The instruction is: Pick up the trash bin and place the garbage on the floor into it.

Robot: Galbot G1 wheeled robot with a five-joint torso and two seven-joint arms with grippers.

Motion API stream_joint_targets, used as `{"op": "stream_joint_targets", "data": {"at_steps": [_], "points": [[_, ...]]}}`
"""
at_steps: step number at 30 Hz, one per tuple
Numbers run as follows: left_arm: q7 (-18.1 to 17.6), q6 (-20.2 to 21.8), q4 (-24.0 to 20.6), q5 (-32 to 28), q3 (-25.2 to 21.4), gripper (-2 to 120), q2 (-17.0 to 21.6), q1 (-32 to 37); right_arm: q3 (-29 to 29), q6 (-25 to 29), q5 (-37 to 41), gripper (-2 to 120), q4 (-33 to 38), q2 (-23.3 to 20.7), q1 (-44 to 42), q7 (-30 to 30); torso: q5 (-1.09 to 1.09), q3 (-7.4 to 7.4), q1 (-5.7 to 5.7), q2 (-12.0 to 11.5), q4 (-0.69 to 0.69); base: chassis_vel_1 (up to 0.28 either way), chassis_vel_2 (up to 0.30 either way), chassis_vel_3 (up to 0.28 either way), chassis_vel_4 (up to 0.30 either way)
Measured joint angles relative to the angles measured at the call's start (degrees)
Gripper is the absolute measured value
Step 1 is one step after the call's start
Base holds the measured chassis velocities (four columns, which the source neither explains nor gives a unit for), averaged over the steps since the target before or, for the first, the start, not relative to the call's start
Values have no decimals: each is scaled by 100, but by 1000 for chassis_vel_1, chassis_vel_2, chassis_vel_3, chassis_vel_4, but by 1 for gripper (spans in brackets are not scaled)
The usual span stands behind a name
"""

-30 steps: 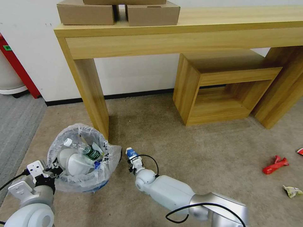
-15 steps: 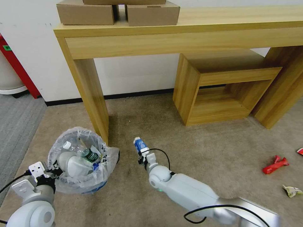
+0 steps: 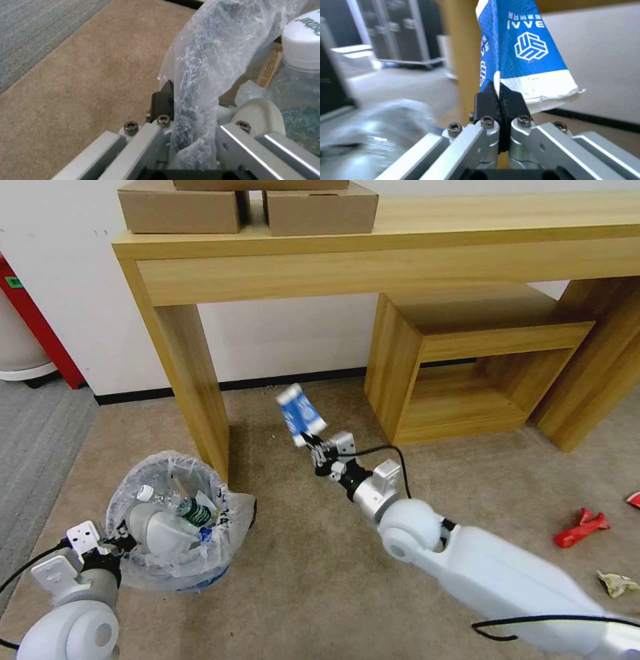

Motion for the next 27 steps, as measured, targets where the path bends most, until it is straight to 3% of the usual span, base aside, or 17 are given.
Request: {"op": "stream_joint_targets", "data": {"at_steps": [7,14,27], "points": [[-18,33,-198,-48,-29,1,-23,30,-1147,-245,534,0,534,208,1015,203,-2,0,0,0,1,0,0,0,0],[-22,34,-358,-81,-76,1,-37,100,-1902,-523,862,0,187,676,1462,537,-2,0,0,0,1,0,0,0,0],[-13,18,-520,-98,-74,1,-74,149,-2466,-718,1082,0,-531,1529,1568,904,-2,0,0,0,0,0,0,0,0]]}}
